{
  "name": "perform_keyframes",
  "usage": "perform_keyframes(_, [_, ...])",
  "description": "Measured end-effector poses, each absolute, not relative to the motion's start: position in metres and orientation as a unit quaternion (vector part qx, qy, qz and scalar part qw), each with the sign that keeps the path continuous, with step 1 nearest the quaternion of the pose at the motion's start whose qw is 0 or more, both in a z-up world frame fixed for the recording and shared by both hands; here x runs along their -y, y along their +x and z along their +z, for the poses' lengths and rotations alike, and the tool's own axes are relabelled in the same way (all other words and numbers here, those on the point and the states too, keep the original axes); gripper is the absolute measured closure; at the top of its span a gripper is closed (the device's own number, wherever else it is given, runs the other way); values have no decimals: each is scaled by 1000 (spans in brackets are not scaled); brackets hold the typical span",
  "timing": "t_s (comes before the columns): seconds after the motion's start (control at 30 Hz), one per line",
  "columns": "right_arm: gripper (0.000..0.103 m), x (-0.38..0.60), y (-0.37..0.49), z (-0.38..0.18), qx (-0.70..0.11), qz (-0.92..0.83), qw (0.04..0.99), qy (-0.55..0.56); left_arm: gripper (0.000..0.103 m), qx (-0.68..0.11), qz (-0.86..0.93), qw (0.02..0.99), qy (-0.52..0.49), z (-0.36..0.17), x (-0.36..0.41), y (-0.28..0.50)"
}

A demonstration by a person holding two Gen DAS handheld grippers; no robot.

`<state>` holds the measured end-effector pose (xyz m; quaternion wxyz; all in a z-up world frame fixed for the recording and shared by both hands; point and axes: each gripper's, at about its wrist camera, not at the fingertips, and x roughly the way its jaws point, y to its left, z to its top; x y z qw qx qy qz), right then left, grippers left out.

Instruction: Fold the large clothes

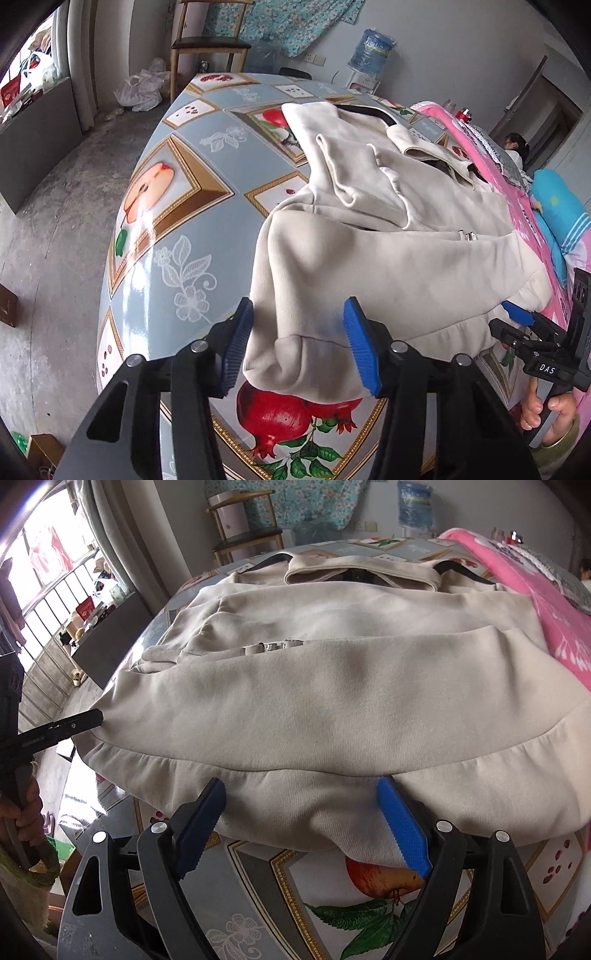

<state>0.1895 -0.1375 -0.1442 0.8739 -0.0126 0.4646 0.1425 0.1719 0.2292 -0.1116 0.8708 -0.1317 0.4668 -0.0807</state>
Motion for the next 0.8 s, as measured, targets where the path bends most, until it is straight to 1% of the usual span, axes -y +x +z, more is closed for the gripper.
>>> perform_keyframes(0.07, [22,137,190,-145,-464,143,874,-15,54,-470,-82,868,-139,-115,-231,173])
perform_keyframes(0.17, [22,137,189,-145,-465,143,874,-17,61,-456,-96,874,-136,-109,-229,169])
perform_keyframes(0.2, [22,137,189,-145,-465,142,874,-18,62,-451,-103,876,-132,-107,-229,167])
perform_keyframes(0.4, [22,137,188,-145,-464,141,874,-22,62,-420,-142,888,-120,-92,-223,158])
perform_keyframes(0.57, [22,137,188,-145,-464,142,874,-23,62,-422,-142,886,-131,-90,-228,165])
perform_keyframes(0.8, [22,136,187,-145,-463,141,875,-28,63,-420,-146,889,-109,-81,-220,160])
